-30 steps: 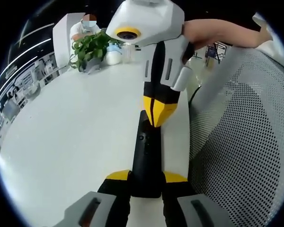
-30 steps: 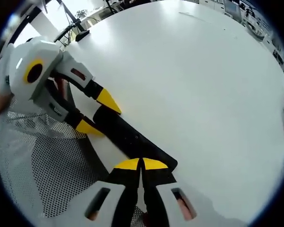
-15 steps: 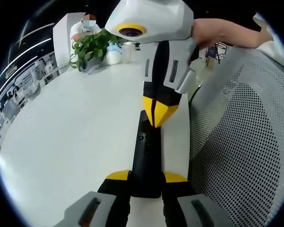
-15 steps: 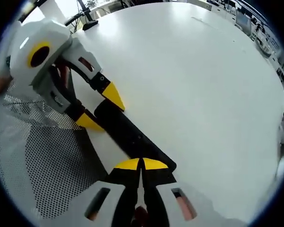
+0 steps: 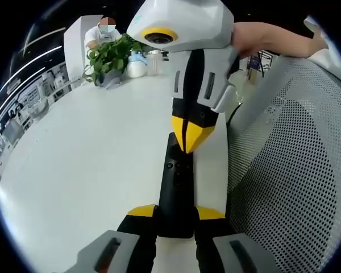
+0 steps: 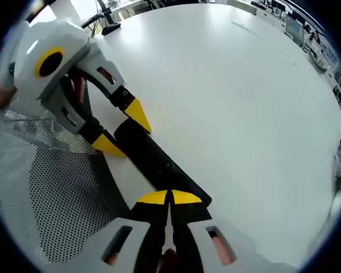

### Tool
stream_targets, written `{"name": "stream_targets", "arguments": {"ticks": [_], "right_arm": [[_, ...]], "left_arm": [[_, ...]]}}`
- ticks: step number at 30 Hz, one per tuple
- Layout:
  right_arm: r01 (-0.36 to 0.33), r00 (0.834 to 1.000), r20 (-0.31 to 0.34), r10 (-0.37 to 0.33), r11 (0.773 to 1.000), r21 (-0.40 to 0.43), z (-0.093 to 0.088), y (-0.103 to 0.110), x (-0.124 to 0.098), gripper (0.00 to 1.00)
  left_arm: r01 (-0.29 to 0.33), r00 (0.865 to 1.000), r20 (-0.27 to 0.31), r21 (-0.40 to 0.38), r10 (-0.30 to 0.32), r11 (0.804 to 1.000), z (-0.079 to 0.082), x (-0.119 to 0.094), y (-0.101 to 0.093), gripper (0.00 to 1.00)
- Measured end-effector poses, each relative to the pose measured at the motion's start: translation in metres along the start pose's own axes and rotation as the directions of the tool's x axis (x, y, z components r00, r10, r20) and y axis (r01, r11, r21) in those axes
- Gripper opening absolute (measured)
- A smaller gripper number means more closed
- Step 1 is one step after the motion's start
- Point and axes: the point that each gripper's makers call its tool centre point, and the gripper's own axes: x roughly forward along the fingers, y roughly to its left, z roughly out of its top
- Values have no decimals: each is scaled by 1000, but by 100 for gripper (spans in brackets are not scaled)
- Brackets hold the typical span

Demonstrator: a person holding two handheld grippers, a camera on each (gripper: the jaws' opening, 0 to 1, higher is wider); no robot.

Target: Press the specified remote control buttons in sequence, fully releasing each button before pressing the next.

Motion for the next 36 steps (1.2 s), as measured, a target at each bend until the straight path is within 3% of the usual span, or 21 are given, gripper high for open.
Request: {"name": "stream_targets", "arguments": {"ticks": [7, 20, 23, 36], "right_arm": [[17, 1000, -16, -17, 999, -49, 1, 2, 1, 0], [7, 1000, 1, -7, 1000, -26, 0, 3, -1, 0], [0, 1000, -8, 0, 1000, 14, 0, 3, -2, 0], [12, 999, 39, -14, 999, 37, 9, -2, -5, 0]], "left_arm": [[0, 1000, -2, 0, 0, 1000, 0, 0, 0, 25], [-6, 1000, 0, -6, 6, 1000, 1, -1, -1, 25], [-8, 1000, 0, -7, 8, 1000, 1, -1, -1, 25], [-9, 1000, -7, -5, 9, 1000, 1, -1, -2, 25]]}}
